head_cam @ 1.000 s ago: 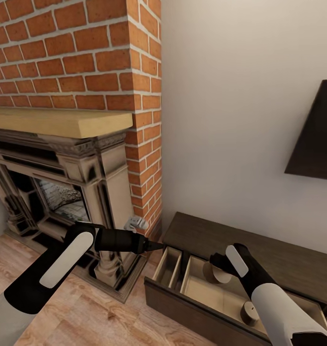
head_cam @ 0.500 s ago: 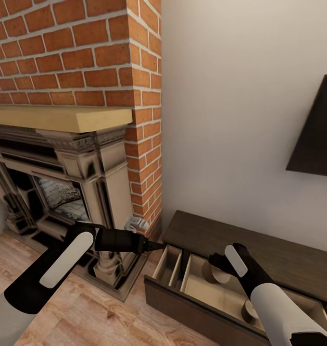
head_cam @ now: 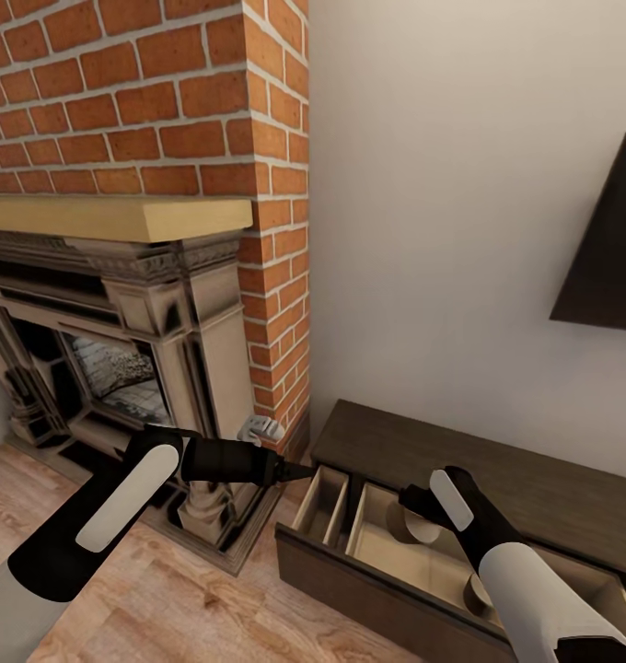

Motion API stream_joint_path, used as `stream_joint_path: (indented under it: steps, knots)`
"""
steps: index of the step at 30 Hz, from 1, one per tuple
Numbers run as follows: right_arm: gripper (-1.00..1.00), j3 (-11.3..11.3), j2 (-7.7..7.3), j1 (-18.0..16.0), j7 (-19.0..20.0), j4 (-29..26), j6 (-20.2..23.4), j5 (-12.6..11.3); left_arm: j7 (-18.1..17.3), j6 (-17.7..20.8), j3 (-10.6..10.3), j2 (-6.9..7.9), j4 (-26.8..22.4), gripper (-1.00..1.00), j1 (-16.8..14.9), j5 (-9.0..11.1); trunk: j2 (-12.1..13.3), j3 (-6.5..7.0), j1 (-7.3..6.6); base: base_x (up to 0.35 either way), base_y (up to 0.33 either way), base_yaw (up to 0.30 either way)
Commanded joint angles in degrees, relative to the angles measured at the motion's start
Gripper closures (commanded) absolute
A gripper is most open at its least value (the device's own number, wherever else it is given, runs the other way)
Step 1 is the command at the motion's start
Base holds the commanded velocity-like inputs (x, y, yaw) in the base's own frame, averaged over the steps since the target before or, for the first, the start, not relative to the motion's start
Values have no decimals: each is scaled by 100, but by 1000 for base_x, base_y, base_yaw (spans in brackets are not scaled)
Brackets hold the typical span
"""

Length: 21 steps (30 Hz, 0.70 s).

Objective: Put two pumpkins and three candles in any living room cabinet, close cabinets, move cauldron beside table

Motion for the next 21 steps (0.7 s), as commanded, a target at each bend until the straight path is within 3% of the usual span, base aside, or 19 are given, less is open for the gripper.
stream_joint_path:
  steps: [1,9,12,16,21]
  knots:
    - [100,24,-7,-4,-52,-5,8,-60,-60,7,-4,3,-1,-100,-6,-58,-45,-25,23,0,0,0]
    - [100,24,-10,-4,-52,-1,8,-60,-145,7,4,8,-8,-100,-6,-42,-366,-168,198,0,0,0]
    - [100,24,-12,-4,-52,0,8,-57,-464,7,16,52,-9,-100,-9,-37,-487,-222,264,0,0,0]
    - [100,17,-13,-4,-52,0,8,-58,-1339,7,49,273,-10,-100,-9,-45,-647,-294,352,0,0,0]
    - [100,15,-13,-4,-52,0,8,-57,-1779,7,64,332,-10,-100,-10,-55,-848,-384,462,0,0,0]
